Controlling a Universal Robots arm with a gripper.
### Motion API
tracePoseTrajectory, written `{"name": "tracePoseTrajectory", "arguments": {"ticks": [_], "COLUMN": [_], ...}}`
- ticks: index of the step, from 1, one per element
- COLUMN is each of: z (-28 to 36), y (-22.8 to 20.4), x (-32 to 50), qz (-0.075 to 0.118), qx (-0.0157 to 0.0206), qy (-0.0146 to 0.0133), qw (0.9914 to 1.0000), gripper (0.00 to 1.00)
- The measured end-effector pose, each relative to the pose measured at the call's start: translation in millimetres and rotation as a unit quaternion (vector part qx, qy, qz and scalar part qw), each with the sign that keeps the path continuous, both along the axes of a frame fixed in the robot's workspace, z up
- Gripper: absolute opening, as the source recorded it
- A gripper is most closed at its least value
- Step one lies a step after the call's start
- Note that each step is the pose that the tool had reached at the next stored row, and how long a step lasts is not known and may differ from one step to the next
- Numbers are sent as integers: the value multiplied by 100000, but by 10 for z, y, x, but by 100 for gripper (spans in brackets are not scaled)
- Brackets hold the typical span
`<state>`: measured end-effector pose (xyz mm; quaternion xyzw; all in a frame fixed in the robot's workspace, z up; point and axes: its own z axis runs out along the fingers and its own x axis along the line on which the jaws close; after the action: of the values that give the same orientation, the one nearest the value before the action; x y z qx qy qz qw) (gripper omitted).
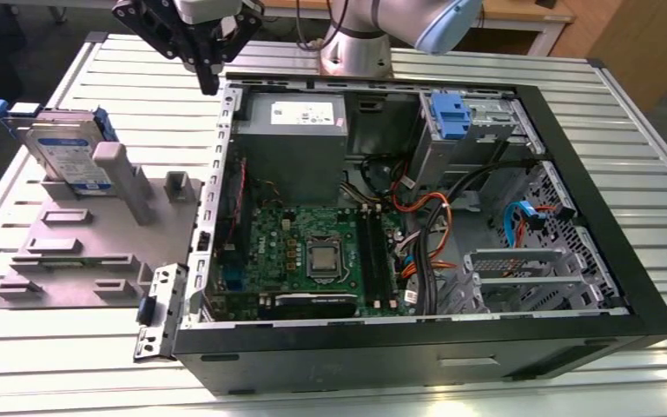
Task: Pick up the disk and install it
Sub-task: 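Reach for the disk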
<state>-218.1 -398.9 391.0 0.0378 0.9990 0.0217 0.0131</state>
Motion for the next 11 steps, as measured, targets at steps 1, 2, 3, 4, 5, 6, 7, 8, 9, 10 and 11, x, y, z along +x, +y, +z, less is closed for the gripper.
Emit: {"name": "tracePoseTrajectory", "arguments": {"ticks": [1,2,3,4,5,6,7,8,9,10,11], "z": [0,-1,-1,-1,-1,-1,-1,-1,-2,-1,-1], "y": [0,0,0,0,0,0,0,0,0,0,0], "x": [-9,-18,-26,-33,-41,-50,-59,-68,-77,-87,-97], "qz": [-3,-5,-3,-4,-2,-2,-4,-4,-4,-5,-5], "qx": [3,1,1,-1,2,1,1,1,3,2,0], "qy": [-2,-1,0,-2,-1,-1,0,-1,-1,0,1], "qw": [100000,100000,100000,100000,100000,100000,100000,100000,100000,100000,100000], "gripper": [11,11,11,11,11,11,11,11,11,11,11]}}
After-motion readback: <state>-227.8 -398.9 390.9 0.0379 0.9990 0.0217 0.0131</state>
